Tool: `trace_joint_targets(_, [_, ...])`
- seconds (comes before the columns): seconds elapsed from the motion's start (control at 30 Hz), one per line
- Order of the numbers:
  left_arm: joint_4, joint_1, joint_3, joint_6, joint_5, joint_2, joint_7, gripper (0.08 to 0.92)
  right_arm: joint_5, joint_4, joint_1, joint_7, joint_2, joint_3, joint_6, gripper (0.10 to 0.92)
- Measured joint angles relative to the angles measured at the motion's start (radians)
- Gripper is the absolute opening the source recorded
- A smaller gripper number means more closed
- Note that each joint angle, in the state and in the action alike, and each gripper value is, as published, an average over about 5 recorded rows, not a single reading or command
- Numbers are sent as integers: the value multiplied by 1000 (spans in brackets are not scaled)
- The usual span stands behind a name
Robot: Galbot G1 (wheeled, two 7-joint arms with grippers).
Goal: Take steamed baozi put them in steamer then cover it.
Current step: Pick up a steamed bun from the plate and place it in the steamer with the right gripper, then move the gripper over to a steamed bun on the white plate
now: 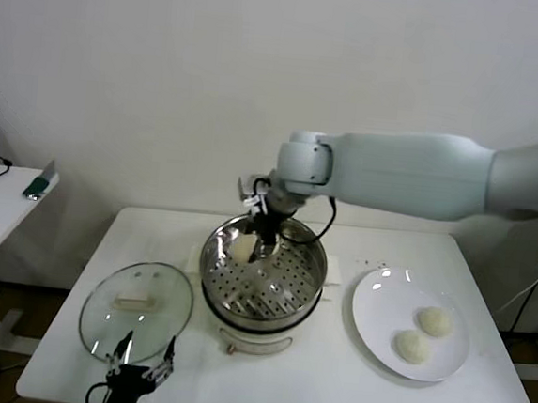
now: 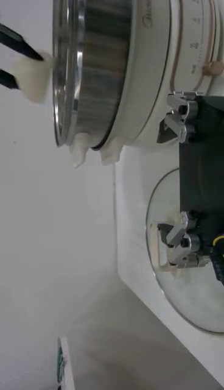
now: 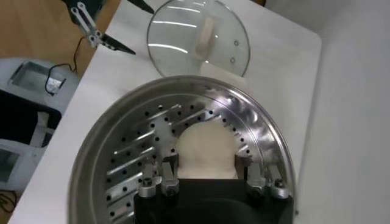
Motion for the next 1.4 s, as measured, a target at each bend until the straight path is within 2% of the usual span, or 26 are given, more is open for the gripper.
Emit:
trace_joint_targets(0.47, [5,0,1,-2,1,-1,-1,823,-47,-100,-130,48,81,14,-26,631])
trace_joint_targets(0.67, [4,-1,2,2,3,-3,-1,823,-55,-106,-143,60,79,27,-26,773])
trace_joint_targets(0.8, [1,-1,4,6,6,-4,0,823,-50,-88,-117,44,54,27,-9,817])
trace_joint_targets(1.13, [6,-6,8,8,12,3,4,823,-38,24,89,-117,-171,-45,105,823])
trace_joint_targets(1.4, [8,-9,13,9,18,6,5,823,-164,117,203,-211,-444,-189,190,823])
